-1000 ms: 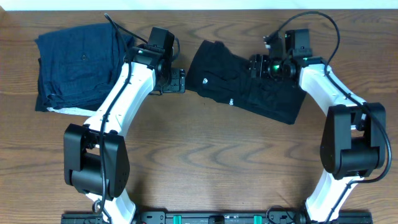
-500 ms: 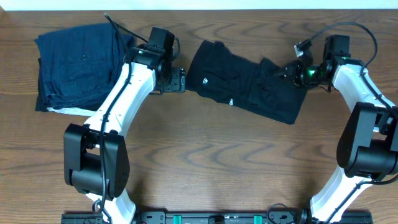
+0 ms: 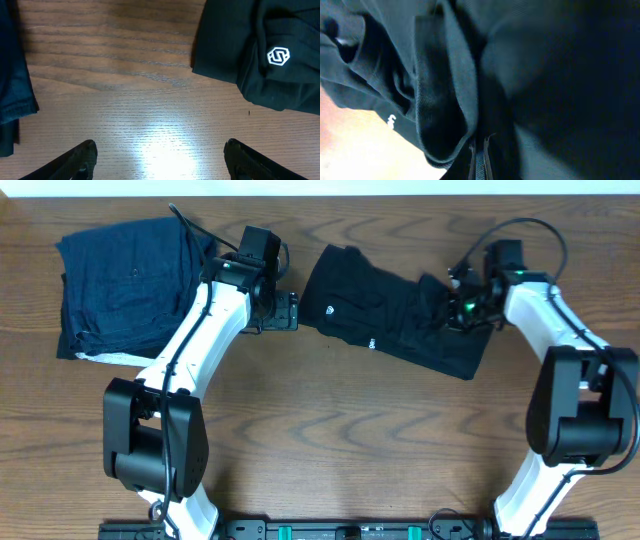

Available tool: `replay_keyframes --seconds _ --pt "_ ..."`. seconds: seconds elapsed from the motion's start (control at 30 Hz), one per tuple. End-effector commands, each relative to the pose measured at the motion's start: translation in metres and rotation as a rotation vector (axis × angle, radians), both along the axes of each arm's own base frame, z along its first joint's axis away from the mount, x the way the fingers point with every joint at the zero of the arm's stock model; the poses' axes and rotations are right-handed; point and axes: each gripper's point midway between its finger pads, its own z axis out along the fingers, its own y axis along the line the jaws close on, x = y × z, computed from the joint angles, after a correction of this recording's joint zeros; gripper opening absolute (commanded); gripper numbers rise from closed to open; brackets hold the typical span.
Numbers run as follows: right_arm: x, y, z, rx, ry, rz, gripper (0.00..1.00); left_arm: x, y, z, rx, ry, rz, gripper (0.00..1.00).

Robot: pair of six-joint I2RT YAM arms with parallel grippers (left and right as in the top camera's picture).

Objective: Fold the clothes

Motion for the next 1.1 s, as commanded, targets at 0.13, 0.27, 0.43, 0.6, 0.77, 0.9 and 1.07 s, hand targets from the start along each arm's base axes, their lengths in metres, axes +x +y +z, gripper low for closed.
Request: replay_keyframes --seconds 0.13,0.27,0.43,0.6,0.77,0.9,1.07 --pt "-0.015 0.033 -0.006 -0.027 0.042 0.048 0.06 -0.003 0.003 -0.005 0.024 0.014 -0.007 0.83" --pt "-0.021 0.059 0.005 0.097 0.05 0.095 0.05 -0.003 0.003 -0.005 0.023 0.014 -0.007 0.83" --pt "-0.014 0.07 0.04 0.289 0.017 0.135 0.02 -0.003 0.003 -0.005 0.024 0.014 -0.008 0.83" --pt "0.006 0.041 0.065 0.258 -0.035 0.086 0.02 -0.003 0.003 -0.005 0.024 0.014 -0.007 0.83" --pt "0.002 0.0 0.042 0.054 0.025 0.005 0.01 -0.003 0.003 -0.005 0.024 0.014 -0.007 0.83" --pt "-0.011 0.003 0.027 0.013 0.064 0.021 0.02 -0.003 0.003 -0.005 0.023 0.014 -0.007 0.83" --pt "-0.016 0.018 0.022 -0.06 0.046 0.113 0.1 -0.003 0.003 -0.005 0.023 0.014 -0.007 0.83"
